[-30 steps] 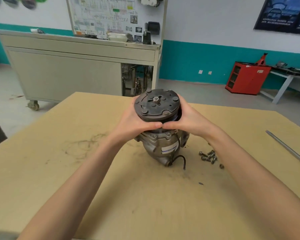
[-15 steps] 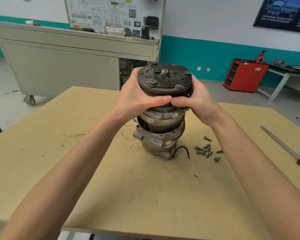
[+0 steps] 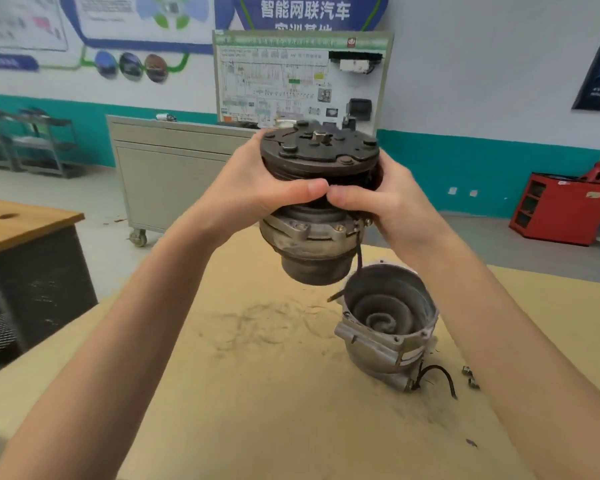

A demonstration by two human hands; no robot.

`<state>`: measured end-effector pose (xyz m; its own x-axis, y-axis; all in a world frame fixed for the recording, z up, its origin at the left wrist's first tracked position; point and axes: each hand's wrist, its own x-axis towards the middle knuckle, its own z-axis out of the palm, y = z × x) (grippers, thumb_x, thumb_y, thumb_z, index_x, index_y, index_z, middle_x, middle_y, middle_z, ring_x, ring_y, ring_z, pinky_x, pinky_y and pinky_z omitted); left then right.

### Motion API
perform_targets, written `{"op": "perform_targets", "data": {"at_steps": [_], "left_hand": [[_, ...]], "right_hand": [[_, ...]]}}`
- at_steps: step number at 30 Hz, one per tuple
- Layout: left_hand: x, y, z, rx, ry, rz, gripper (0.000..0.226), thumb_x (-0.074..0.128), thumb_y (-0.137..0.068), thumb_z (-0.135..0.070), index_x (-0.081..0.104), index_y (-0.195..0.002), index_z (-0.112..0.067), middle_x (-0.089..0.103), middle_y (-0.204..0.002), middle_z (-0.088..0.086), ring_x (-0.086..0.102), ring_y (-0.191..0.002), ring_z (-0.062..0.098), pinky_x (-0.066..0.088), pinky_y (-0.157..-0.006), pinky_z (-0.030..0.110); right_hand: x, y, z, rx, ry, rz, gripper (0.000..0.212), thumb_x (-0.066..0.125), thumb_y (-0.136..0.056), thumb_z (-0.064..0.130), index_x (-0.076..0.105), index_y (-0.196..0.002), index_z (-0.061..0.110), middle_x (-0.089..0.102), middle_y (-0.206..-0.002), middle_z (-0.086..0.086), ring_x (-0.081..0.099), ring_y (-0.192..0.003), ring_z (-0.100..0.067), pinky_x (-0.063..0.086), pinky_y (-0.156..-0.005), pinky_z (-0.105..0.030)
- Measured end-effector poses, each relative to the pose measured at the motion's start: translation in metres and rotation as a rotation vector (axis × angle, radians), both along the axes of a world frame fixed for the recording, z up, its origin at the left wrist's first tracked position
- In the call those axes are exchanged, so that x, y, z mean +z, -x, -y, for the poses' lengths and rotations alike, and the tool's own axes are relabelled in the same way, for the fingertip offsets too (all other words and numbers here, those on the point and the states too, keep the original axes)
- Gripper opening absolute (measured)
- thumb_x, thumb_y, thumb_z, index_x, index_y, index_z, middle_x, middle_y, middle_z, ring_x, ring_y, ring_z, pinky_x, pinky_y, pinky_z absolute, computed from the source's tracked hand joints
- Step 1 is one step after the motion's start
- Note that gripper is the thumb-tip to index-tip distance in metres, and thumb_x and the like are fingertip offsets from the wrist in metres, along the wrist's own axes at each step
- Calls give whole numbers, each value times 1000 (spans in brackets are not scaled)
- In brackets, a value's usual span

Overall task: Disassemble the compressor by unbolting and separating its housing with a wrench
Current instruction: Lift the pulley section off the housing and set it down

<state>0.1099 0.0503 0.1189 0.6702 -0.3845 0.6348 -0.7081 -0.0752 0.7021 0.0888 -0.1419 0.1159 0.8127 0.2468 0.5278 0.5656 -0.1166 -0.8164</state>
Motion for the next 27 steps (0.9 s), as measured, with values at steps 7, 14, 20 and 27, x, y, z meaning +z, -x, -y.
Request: {"op": "perform_targets", "data": {"at_steps": [7,14,20,27], "left_hand": [[-61,-35,-78,120,-121,-236,57,79,-54,-45,59,-106,-33,72,-99,-15,66,-97,3,50,-75,13],[-119,-50,-106,160,-156,-374,46,79,-62,-36,63,-104,-39,71,-99,-24,65,-94,-6,47,-74,6],[-142,-56,-106,163,-103,-366,55,83,-62,-23,55,-108,-29,70,-100,-26,64,-97,-6,49,-77,10],[-151,-64,-106,154,-156,-398,82,80,-60,-24,39,-131,-14,58,-122,-8,58,-106,-9,47,-85,10]], "right_hand": [[-73,-45,-82,47,-98,-247,53,82,-64,11,58,-110,25,70,-101,12,64,-96,-4,51,-74,-14],[-133,-73,-111,47,-112,-393,70,81,-54,13,56,-120,15,68,-111,2,63,-99,-6,50,-72,-14],[-151,-83,-110,37,-30,-409,74,82,-53,17,53,-122,19,66,-115,3,61,-106,-9,50,-75,-15],[-140,-65,-109,-20,176,-448,92,81,-73,16,25,-145,20,45,-140,2,38,-134,-18,44,-99,-24]]}}
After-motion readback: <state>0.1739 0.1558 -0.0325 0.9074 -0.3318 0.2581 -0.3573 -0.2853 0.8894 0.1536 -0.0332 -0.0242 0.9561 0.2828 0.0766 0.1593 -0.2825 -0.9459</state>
